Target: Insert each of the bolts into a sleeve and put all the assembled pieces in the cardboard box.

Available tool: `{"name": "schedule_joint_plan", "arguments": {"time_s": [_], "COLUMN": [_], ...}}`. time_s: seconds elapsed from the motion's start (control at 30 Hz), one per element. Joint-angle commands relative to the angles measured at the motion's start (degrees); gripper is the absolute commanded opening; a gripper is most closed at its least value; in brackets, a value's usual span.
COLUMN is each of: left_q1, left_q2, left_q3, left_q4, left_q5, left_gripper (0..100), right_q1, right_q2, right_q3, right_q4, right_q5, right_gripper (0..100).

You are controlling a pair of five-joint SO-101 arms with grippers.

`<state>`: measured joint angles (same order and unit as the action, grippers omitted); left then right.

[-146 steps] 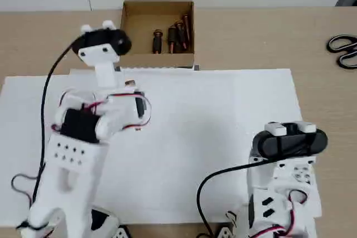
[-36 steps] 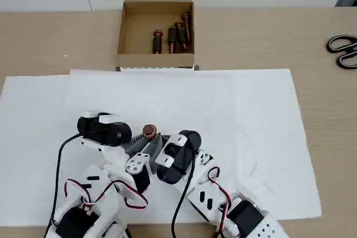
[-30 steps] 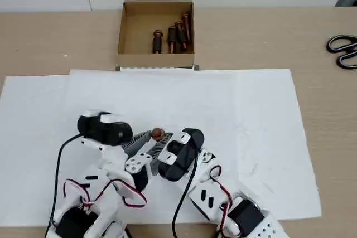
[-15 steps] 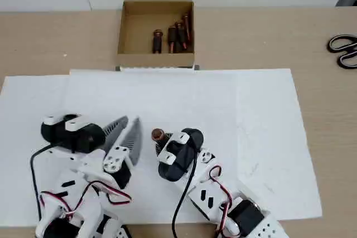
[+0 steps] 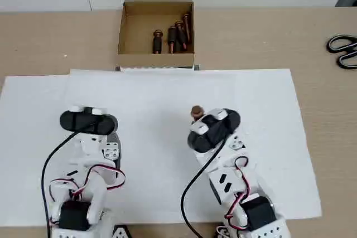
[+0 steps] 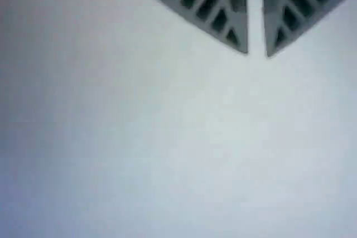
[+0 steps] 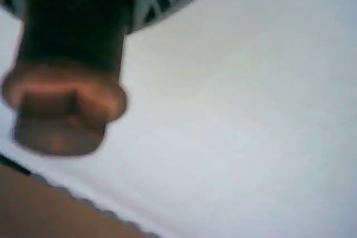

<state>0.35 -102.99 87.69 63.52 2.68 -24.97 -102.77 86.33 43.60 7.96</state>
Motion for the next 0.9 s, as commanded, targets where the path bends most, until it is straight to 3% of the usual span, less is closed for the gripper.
{"name": "schedule_joint_plan", "arguments": {"time_s": [0.0, 0.17, 0.47, 0.87], "left_q1": [-1.67, -1.76, -1.58, -1.67], "left_q2": [-0.62, -0.62, -0.62, -0.62], "left_q3": [2.86, 4.7, 4.79, 4.79], "left_q4": [0.0, -0.44, -0.79, -0.79], "left_q5": [-0.62, -0.62, -0.7, -0.53], "left_gripper": [1, 1, 1, 1], "right_q1": [2.51, 3.56, 8.4, 8.4], "right_q2": [2.77, 20.18, 67.3, 119.69], "right_q3": [-7.65, -20.66, -60.31, -112.09], "right_q4": [0.57, 0.31, 0.4, 0.4], "right_q5": [0.26, -0.18, -1.49, 15.56], "right_gripper": [0.2, 0.2, 0.3, 0.3]}}
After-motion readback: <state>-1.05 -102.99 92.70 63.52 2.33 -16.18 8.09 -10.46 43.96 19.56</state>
